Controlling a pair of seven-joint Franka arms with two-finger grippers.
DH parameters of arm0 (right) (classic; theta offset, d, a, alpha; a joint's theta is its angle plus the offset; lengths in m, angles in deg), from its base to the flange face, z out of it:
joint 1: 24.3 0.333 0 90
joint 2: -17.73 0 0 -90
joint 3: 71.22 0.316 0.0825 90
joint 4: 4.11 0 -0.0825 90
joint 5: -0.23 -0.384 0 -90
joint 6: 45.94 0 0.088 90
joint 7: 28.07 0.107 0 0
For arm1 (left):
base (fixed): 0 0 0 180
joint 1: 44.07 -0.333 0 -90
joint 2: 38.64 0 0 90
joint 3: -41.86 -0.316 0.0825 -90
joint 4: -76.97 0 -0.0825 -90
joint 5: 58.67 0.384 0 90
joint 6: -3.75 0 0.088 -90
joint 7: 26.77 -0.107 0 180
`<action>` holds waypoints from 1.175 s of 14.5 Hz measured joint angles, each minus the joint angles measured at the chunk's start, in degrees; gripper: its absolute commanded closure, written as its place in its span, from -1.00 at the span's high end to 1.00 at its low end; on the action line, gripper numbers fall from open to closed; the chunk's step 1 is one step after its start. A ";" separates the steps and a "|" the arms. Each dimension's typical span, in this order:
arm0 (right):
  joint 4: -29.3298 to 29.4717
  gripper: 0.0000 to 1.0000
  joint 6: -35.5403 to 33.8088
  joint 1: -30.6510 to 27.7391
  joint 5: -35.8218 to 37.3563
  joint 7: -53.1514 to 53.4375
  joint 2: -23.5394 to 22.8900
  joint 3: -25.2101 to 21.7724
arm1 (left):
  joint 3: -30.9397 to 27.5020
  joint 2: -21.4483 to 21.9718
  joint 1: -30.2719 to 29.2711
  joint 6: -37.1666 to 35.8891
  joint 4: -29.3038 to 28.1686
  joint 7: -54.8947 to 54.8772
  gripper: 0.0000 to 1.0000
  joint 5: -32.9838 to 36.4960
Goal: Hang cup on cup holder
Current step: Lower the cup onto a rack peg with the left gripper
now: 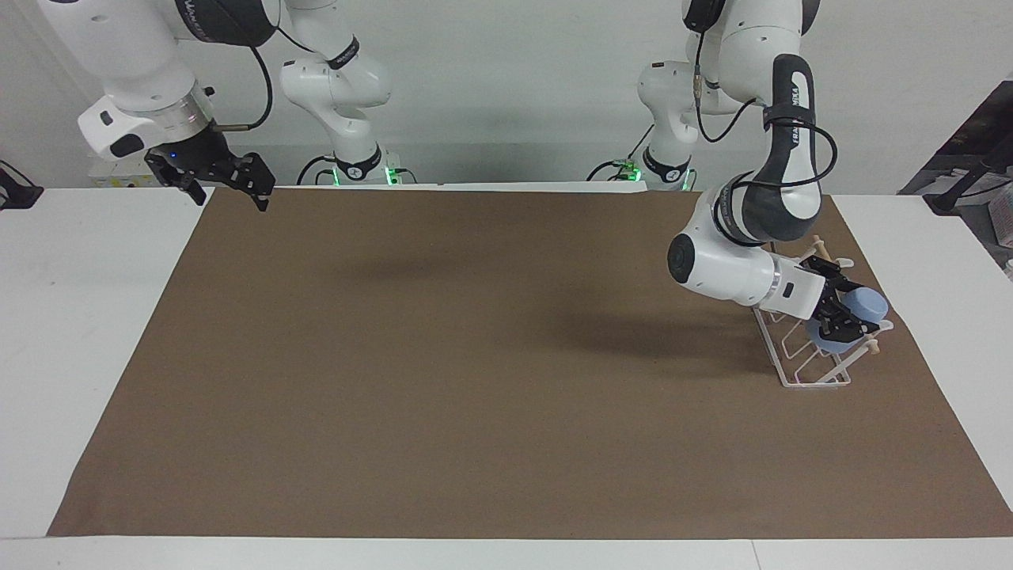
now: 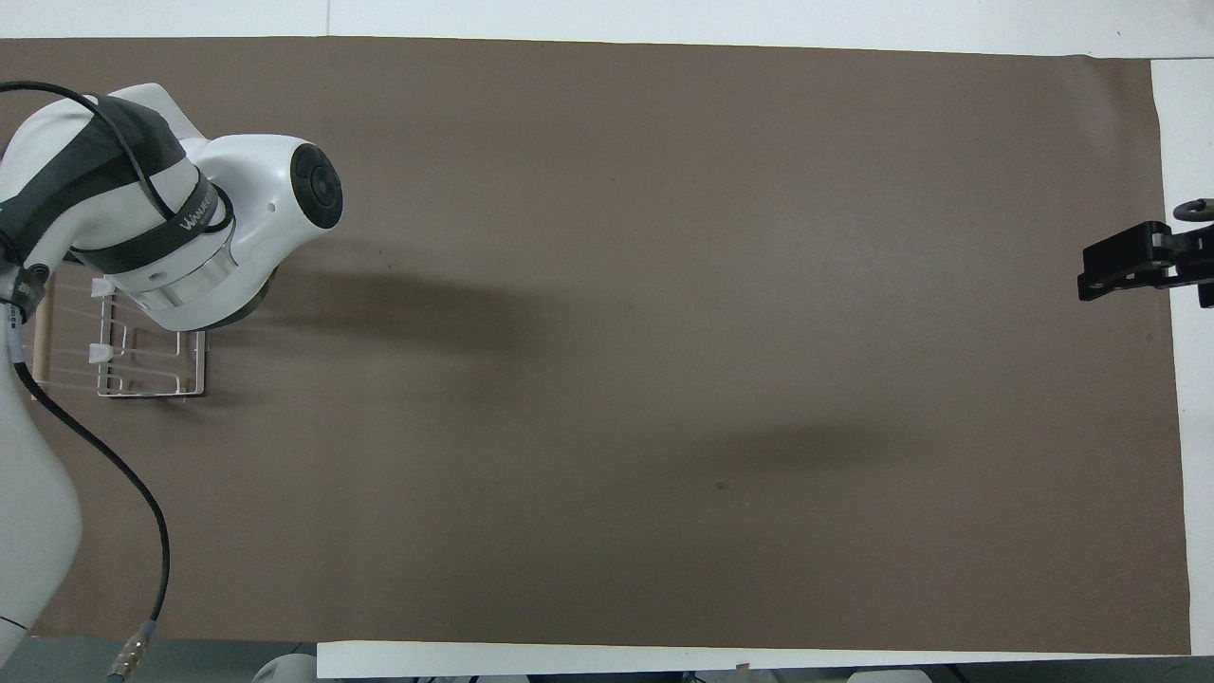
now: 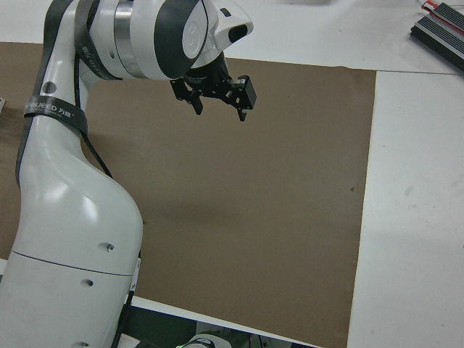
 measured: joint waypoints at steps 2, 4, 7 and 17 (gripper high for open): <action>-0.05 0.99 0.00 0.03 0.00 0.00 0.00 0.06 | 0.04 -0.08 0.00 0.05 0.00 0.00 -0.11 -1.07; -0.05 0.99 0.00 0.02 0.00 0.00 0.00 0.06 | 0.09 -0.23 0.00 0.06 -0.06 0.00 -0.11 -1.96; -0.05 0.99 0.00 -0.07 0.00 0.00 0.00 -0.04 | 0.09 -0.54 -0.01 0.44 -0.33 0.00 -0.09 -2.13; -0.05 0.99 0.00 -0.08 0.00 0.00 0.00 -0.09 | -0.09 -1.05 -1.80 6.58 -0.45 -1.93 1.00 -4.92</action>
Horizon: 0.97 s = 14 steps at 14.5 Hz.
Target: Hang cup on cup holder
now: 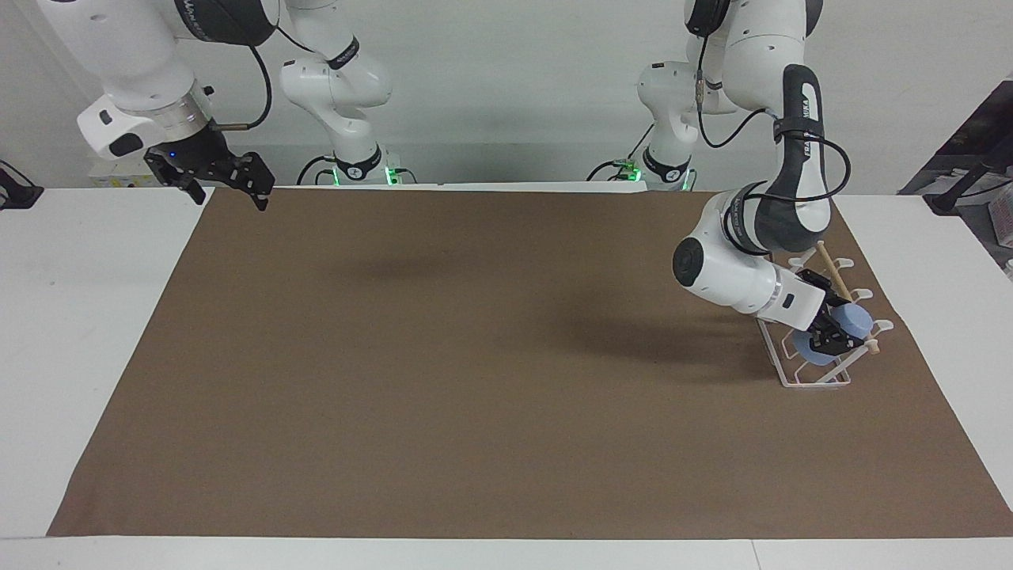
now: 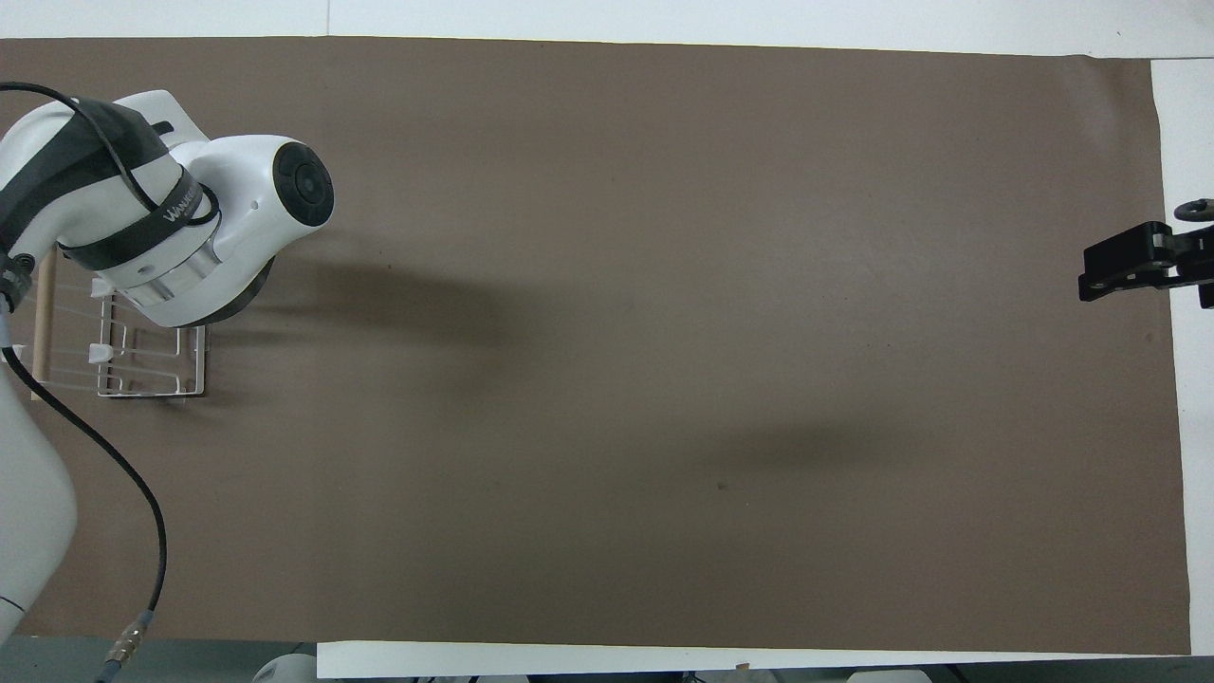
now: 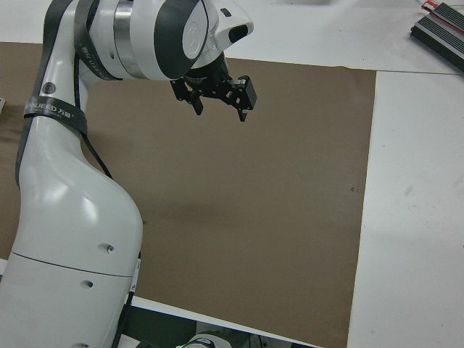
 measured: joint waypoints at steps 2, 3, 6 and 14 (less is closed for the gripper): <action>0.00 0.99 0.00 0.00 0.00 0.00 0.00 0.00 | 0.05 0.00 0.04 0.09 0.00 -1.18 1.00 -0.60; 0.00 0.98 0.00 0.00 0.00 0.00 0.00 0.00 | 0.06 0.00 0.06 0.09 0.03 -1.63 1.00 -0.79; -0.03 0.98 0.00 0.00 0.00 0.00 0.00 0.00 | 0.02 0.23 0.06 -0.06 2.15 -6.80 1.00 -5.83; -0.03 0.98 0.00 0.00 0.00 0.00 0.00 0.00 | -0.74 2.03 -0.72 -6.85 17.43 -38.60 1.00 -29.17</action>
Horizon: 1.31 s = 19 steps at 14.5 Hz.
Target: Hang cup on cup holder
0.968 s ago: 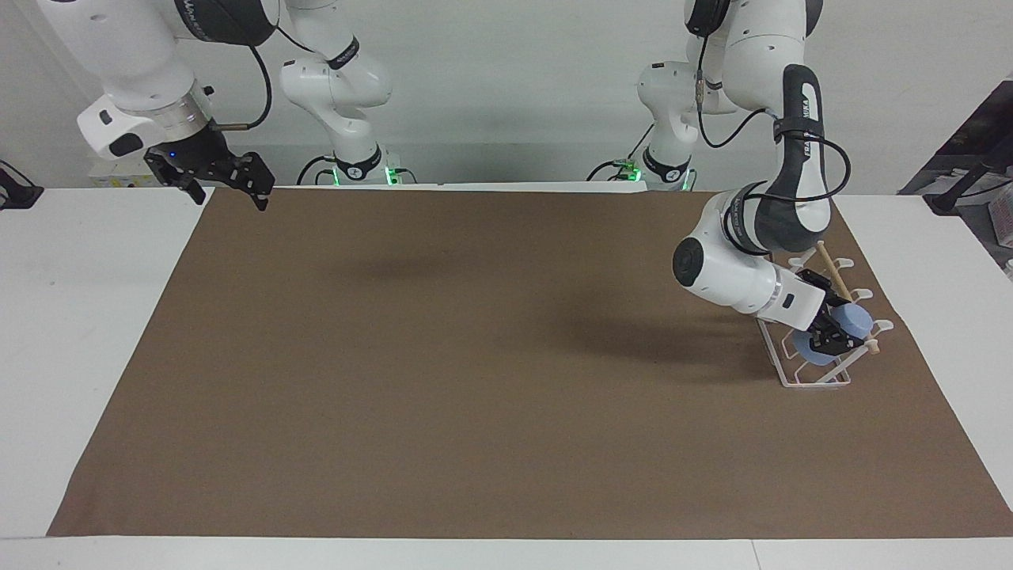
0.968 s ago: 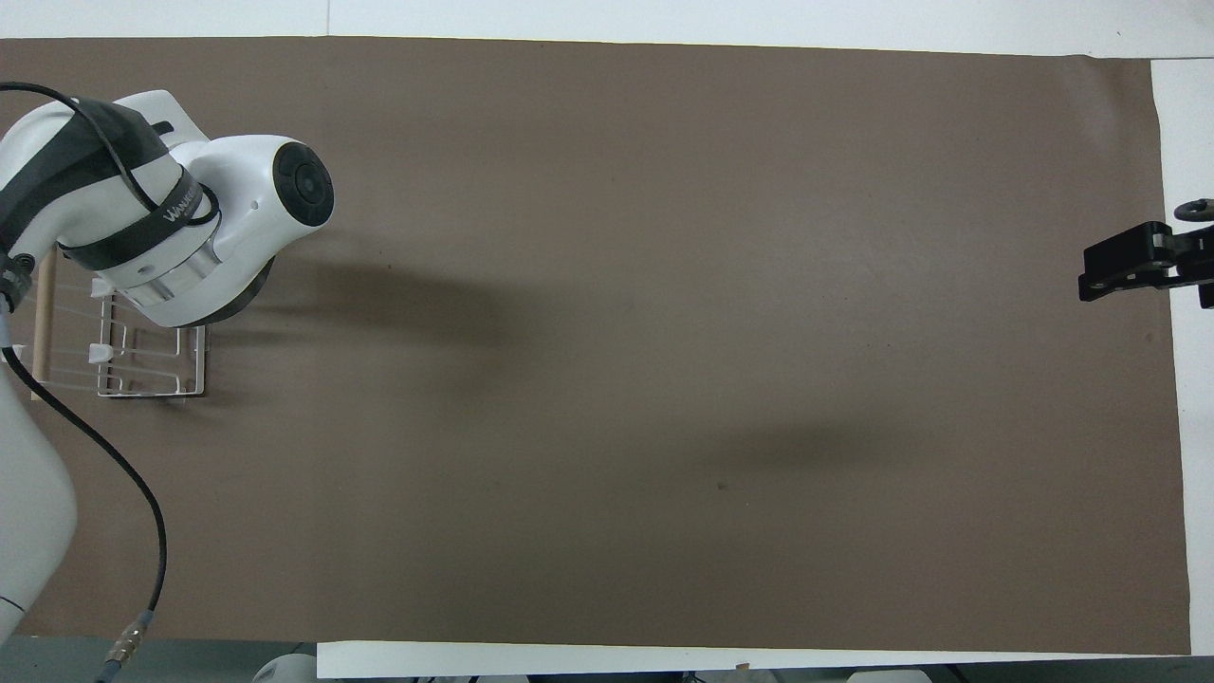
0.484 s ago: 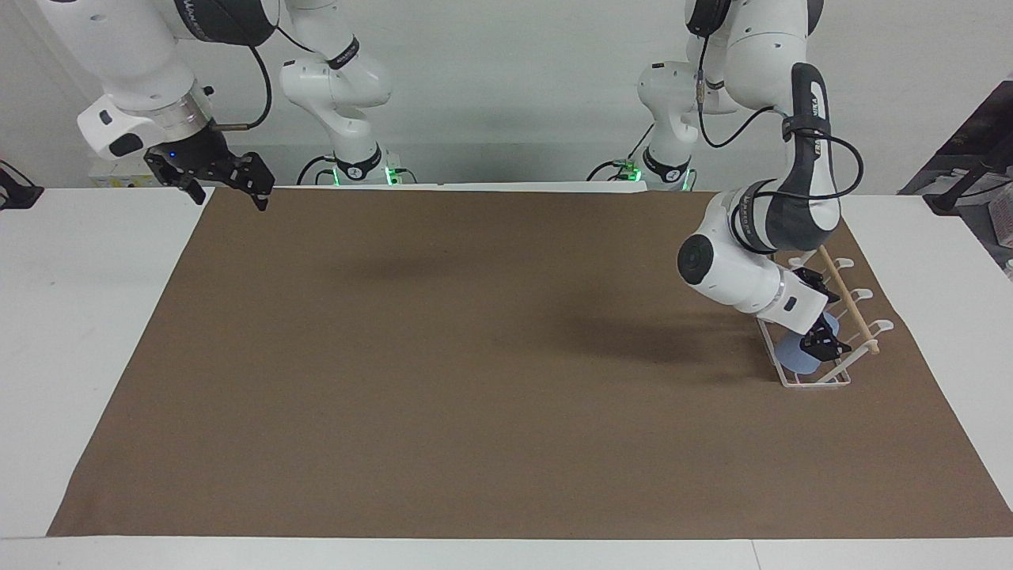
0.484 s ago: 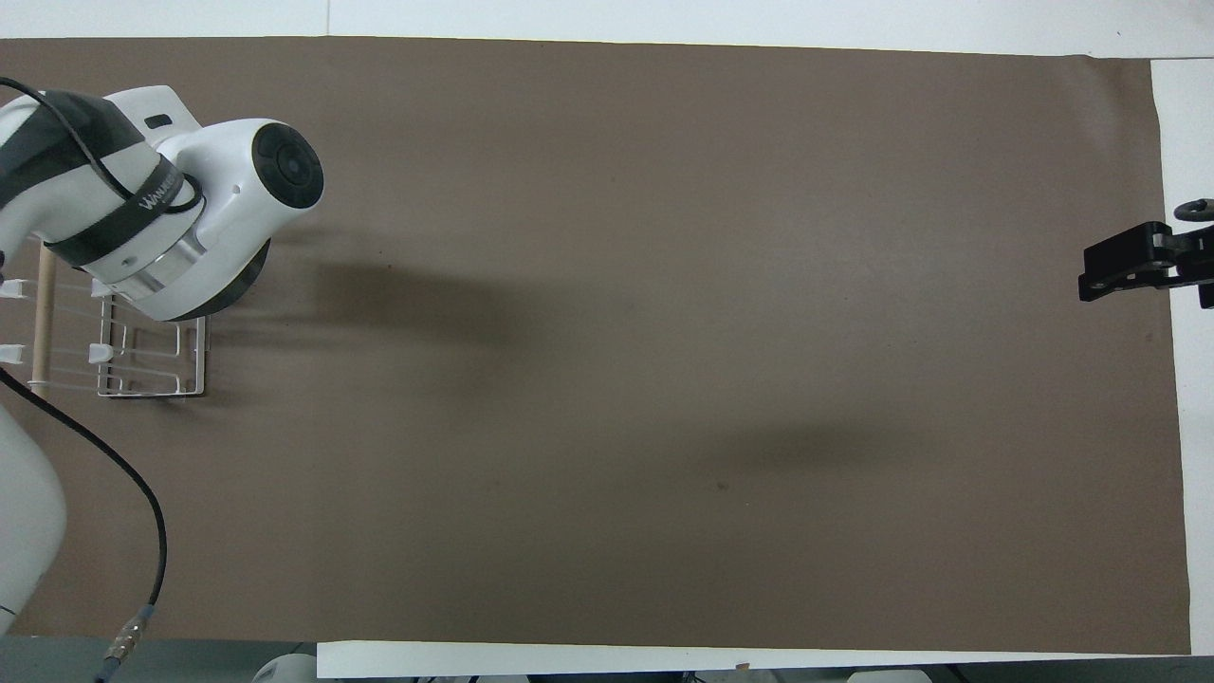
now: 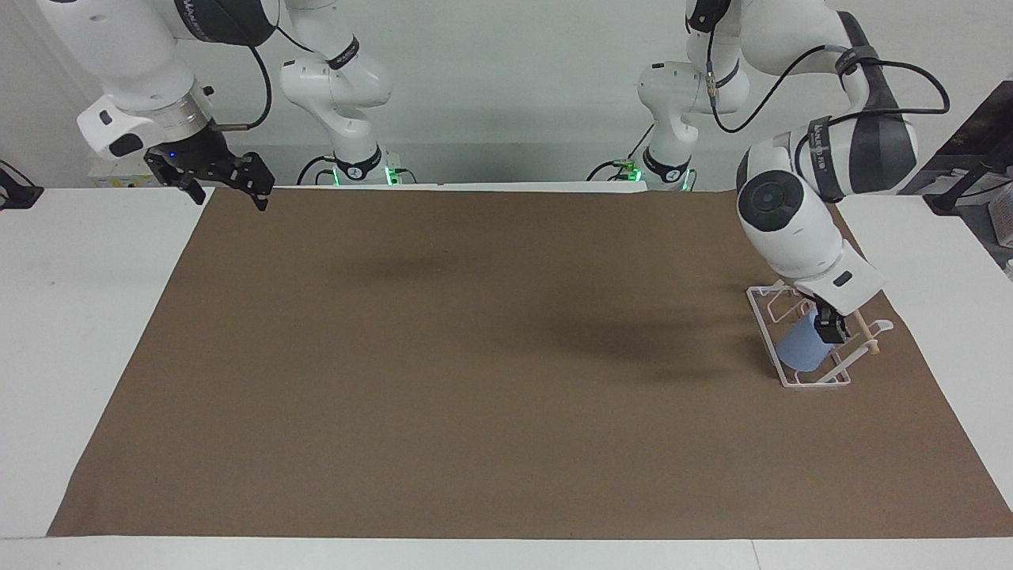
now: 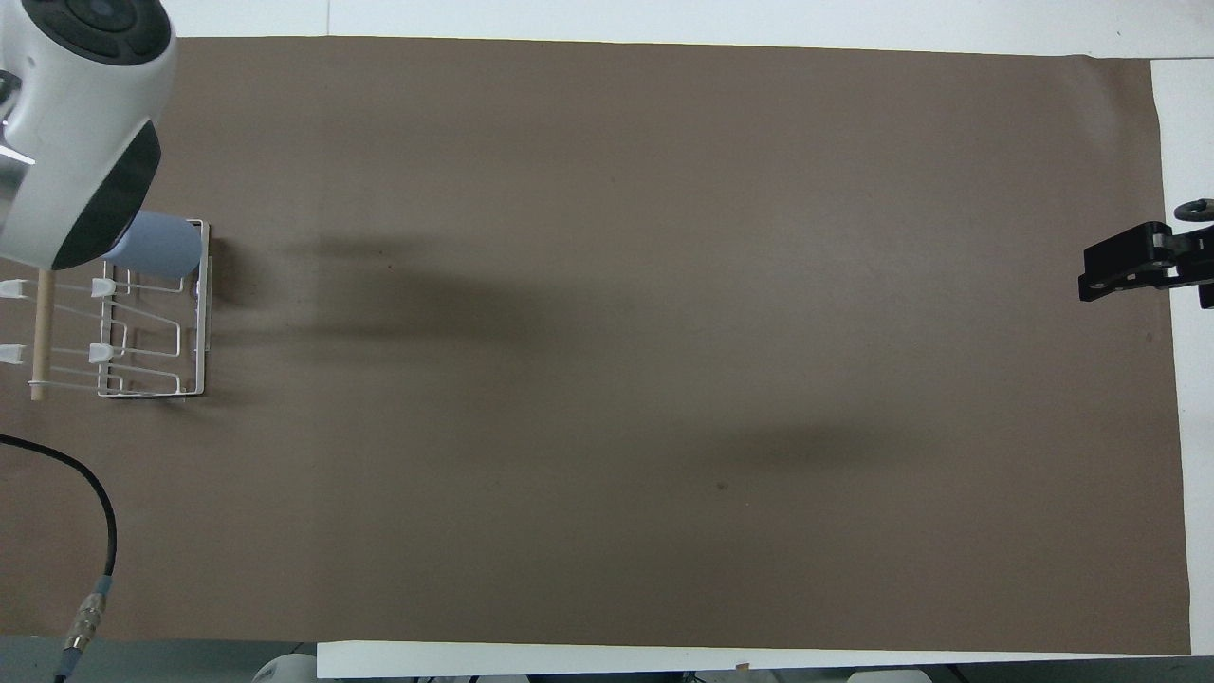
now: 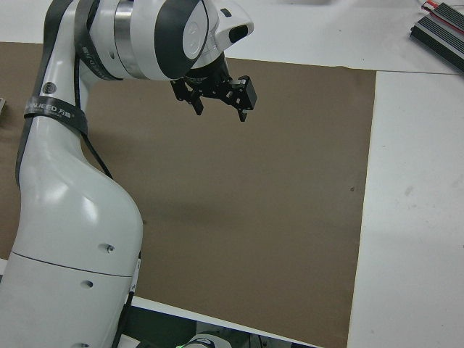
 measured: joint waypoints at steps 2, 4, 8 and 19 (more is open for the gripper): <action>0.00 0.98 0.00 0.00 0.00 0.00 0.00 0.00 | -0.09 0.02 -1.07 -0.67 0.67 -7.16 1.00 -7.24; -0.01 0.99 0.00 -0.04 0.00 0.00 0.00 -0.02 | -0.14 0.12 -2.29 -0.69 0.79 -13.84 1.00 -14.76; -0.01 0.99 0.00 -0.09 0.00 0.00 0.00 -0.21 | -0.21 2.21 -6.64 -0.92 1.42 -30.51 1.00 -29.80; -0.01 0.99 -0.03 -0.08 0.00 0.00 0.00 -0.23 | -1.00 9.11 -9.95 -5.33 1.44 -73.35 1.00 -35.48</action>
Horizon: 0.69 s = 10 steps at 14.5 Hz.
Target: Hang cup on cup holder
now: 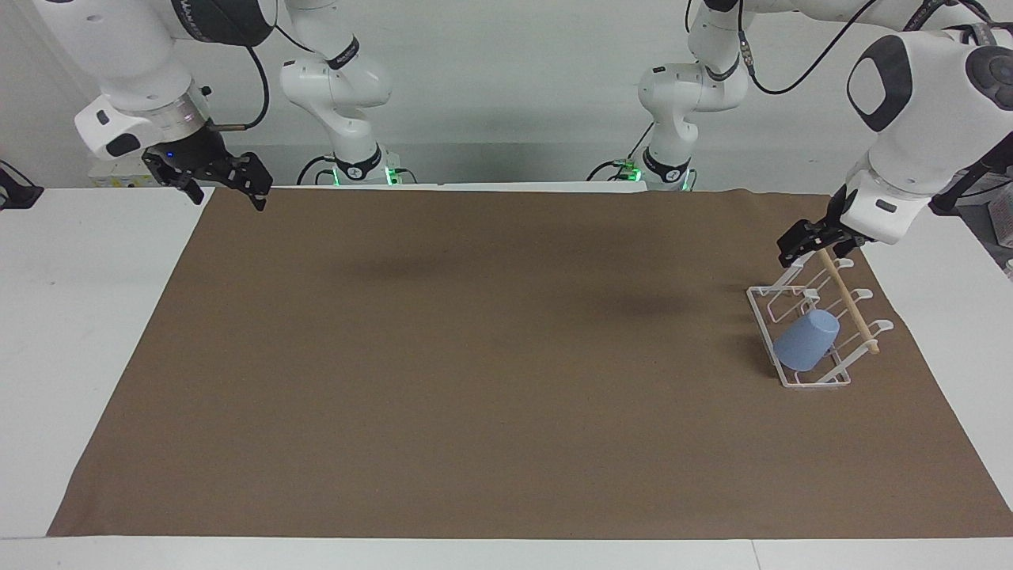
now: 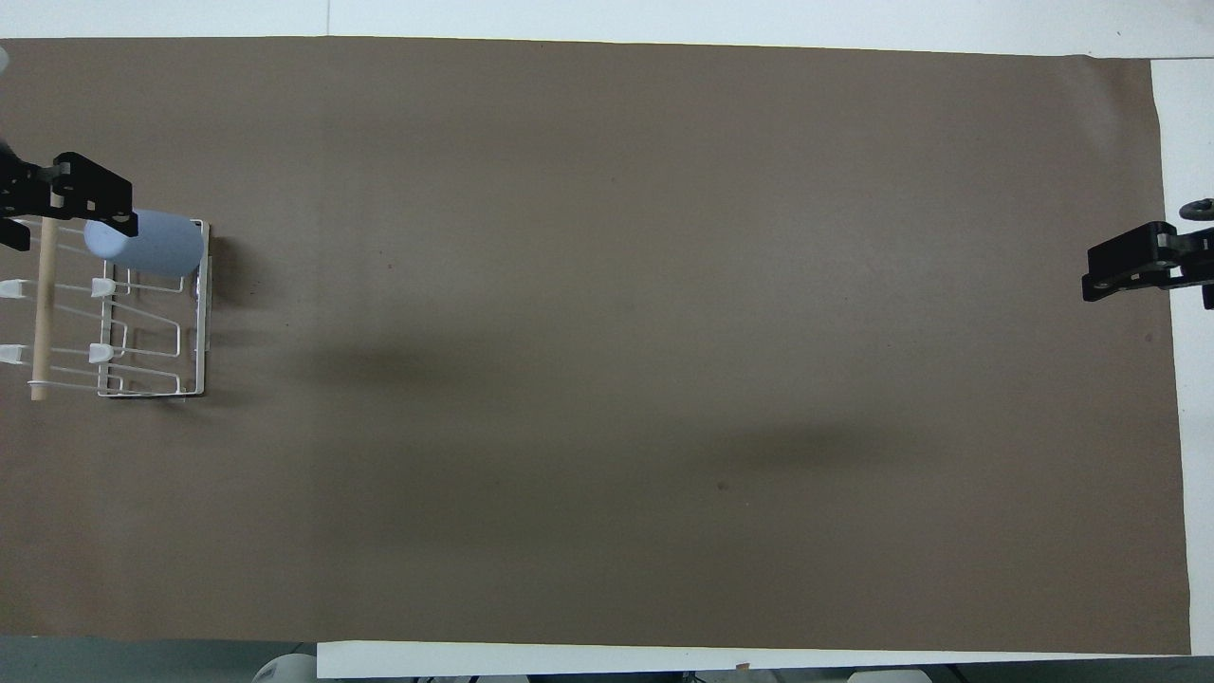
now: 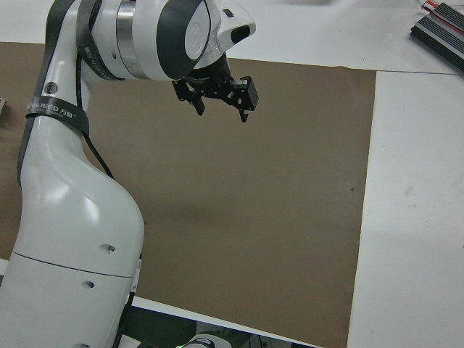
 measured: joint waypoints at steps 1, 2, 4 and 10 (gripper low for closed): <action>0.00 0.99 0.00 0.00 0.00 0.00 0.00 0.00 | -0.02 0.32 -0.42 0.00 0.05 -0.89 1.00 0.00; 0.00 0.98 0.00 0.00 0.00 0.00 0.00 0.00 | -0.02 0.87 -0.56 0.01 0.14 -1.23 1.00 -0.03; 0.00 0.99 0.00 0.00 0.00 0.00 0.00 0.00 | 0.10 2.32 -0.55 0.02 0.20 -1.46 1.00 -0.16; 0.00 0.99 0.00 0.00 0.00 0.00 0.00 0.00 | 0.36 5.17 -0.50 -0.16 -1.45 -3.08 1.00 -0.33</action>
